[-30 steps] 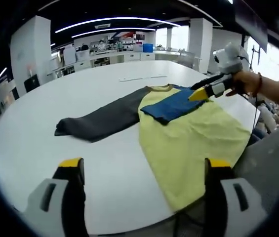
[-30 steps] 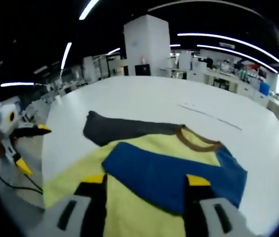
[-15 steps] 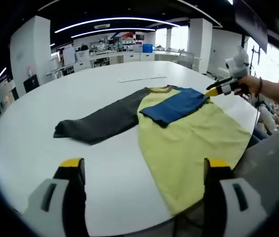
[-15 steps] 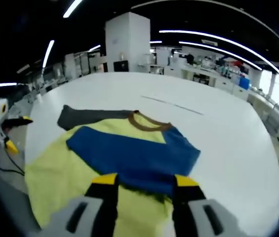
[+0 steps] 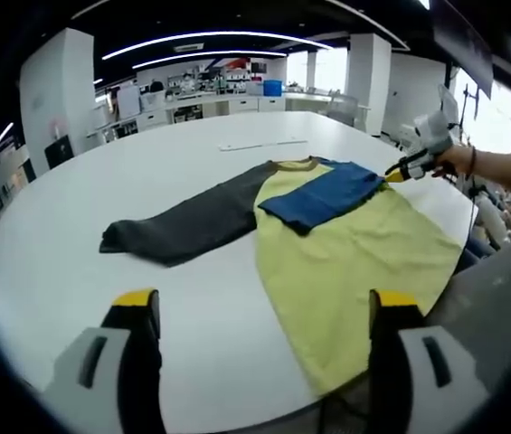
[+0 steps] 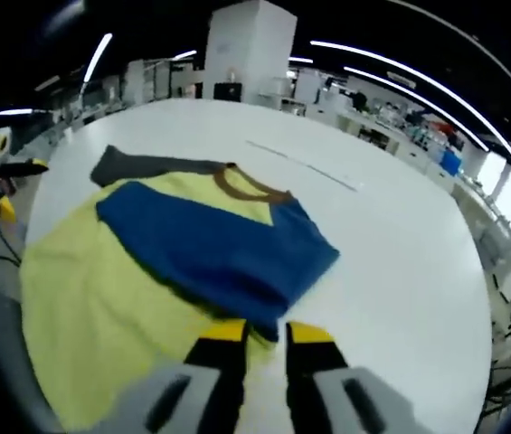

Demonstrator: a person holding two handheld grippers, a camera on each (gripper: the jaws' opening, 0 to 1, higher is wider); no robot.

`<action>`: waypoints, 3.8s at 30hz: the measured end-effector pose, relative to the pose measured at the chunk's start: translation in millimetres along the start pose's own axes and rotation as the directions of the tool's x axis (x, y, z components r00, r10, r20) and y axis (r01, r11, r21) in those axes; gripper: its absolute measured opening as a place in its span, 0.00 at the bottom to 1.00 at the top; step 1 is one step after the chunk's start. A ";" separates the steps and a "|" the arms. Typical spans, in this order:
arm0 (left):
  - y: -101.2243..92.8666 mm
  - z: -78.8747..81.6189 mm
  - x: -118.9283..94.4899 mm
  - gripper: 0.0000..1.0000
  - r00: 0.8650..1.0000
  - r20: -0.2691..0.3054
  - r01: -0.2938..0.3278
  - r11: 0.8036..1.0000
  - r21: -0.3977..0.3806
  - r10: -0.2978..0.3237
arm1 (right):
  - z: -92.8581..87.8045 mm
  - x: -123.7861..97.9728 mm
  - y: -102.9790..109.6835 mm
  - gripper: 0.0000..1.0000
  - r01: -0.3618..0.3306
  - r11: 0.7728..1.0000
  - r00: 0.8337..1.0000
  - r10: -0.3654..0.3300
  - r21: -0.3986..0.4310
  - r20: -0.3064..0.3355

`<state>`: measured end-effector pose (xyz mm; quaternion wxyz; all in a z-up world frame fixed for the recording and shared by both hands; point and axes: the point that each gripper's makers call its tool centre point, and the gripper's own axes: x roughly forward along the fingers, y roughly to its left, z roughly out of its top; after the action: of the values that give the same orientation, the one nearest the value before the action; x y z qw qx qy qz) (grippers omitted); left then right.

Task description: Fold the garment on the visible template until the final outline fits inside the template.

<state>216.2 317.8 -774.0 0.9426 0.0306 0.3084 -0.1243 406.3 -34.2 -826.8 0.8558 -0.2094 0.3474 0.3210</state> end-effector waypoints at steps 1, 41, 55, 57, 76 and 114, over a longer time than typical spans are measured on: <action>1.0 -0.8 0.5 0.93 1.000 -0.003 0.001 1.000 0.001 -0.001 | 0.8 -1.2 -0.9 0.09 0.001 1.000 1.000 -0.001 0.003 -0.002; 1.6 -5.8 1.1 0.89 1.000 -0.026 -0.003 1.000 0.001 0.003 | -18.0 -7.4 7.5 0.05 0.045 0.999 0.998 -0.045 0.004 -0.033; 3.5 -6.9 1.4 0.89 0.999 -0.038 -0.010 1.000 0.001 0.010 | -26.8 4.5 -3.6 0.00 0.108 0.978 0.994 -0.108 0.177 -0.008; 3.5 -7.2 1.4 0.89 0.999 -0.042 -0.013 1.000 0.001 0.013 | -23.9 7.1 -7.0 0.00 0.113 0.975 0.993 -0.114 0.190 -0.005; 15.4 -5.6 4.5 0.90 0.998 -0.041 -0.043 0.998 -0.035 0.042 | -22.2 12.2 -17.0 0.00 0.141 0.958 0.990 -0.135 0.250 -0.043; 120.0 27.8 31.0 0.82 0.985 0.006 -0.168 0.972 -0.166 0.172 | 37.3 -74.1 39.0 1.00 -0.120 0.967 0.980 0.078 0.227 0.185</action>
<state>286.7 423.4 -772.0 0.9521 -0.0225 0.3044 -0.0175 355.4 -14.8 -753.1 0.8847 -0.0592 0.3168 0.3368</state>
